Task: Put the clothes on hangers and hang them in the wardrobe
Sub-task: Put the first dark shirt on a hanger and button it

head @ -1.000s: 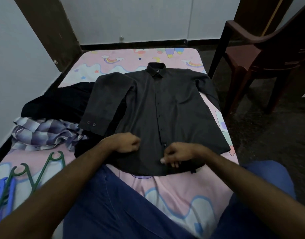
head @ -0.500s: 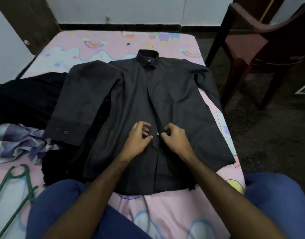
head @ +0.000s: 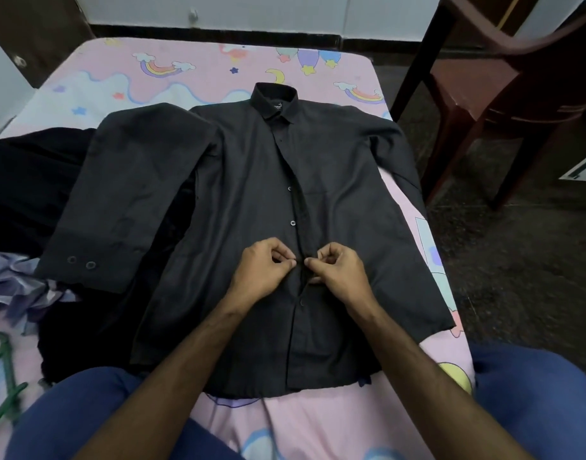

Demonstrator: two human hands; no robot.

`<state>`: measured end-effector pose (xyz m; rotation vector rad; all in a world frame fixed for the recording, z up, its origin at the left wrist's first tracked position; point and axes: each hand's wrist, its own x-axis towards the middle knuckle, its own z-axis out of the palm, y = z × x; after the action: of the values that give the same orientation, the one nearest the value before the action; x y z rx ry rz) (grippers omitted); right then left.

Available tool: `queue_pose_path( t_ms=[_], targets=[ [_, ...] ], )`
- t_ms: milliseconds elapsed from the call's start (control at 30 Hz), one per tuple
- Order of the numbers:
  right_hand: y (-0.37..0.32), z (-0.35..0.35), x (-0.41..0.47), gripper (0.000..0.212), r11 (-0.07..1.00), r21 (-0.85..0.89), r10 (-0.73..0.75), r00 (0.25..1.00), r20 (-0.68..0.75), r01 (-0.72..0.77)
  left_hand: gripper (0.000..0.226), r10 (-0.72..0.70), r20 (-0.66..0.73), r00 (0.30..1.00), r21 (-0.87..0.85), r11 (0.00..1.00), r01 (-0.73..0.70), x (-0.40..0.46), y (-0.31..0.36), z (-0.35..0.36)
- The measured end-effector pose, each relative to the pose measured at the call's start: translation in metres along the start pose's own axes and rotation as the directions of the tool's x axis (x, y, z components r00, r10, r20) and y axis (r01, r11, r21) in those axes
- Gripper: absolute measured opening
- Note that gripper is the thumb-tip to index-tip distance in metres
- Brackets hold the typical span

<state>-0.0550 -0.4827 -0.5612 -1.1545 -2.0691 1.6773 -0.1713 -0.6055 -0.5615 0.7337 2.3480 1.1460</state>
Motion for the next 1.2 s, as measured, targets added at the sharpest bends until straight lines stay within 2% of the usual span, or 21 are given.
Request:
queue_pose_path(
  t_ms=[100,233,533,833,1033,1200],
  targets=[
    [0.002,0.009,-0.001,0.017,0.996,-0.07,-0.05,0.998,-0.039,0.047,0.006,-0.077,0.082,0.994,-0.247,0.964,0.095,0.0,0.0,-0.005],
    [0.004,0.016,-0.004,0.014,0.982,-0.178,-0.083,0.991,-0.105,0.063,0.007,-0.095,0.15,0.984,-0.359,0.922,0.143,-0.001,0.001,-0.009],
    [-0.003,0.019,-0.008,0.01,0.973,-0.23,-0.061,0.989,-0.138,0.028,0.005,-0.075,0.153,0.985,-0.37,0.92,0.127,0.001,-0.001,-0.006],
    [0.005,0.016,-0.008,0.006,0.995,-0.027,-0.097,0.995,-0.033,0.096,0.008,-0.09,0.108,0.99,-0.315,0.942,0.12,0.003,-0.001,-0.004],
    [0.006,0.02,-0.008,0.005,0.991,0.068,-0.111,0.988,-0.105,0.119,0.008,-0.091,0.117,0.989,-0.276,0.953,0.121,0.004,-0.002,-0.003],
    [0.006,0.021,-0.008,0.009,0.988,0.099,-0.101,0.986,-0.133,0.115,0.01,-0.102,0.162,0.981,-0.341,0.928,0.153,0.004,0.0,-0.006]
  ],
)
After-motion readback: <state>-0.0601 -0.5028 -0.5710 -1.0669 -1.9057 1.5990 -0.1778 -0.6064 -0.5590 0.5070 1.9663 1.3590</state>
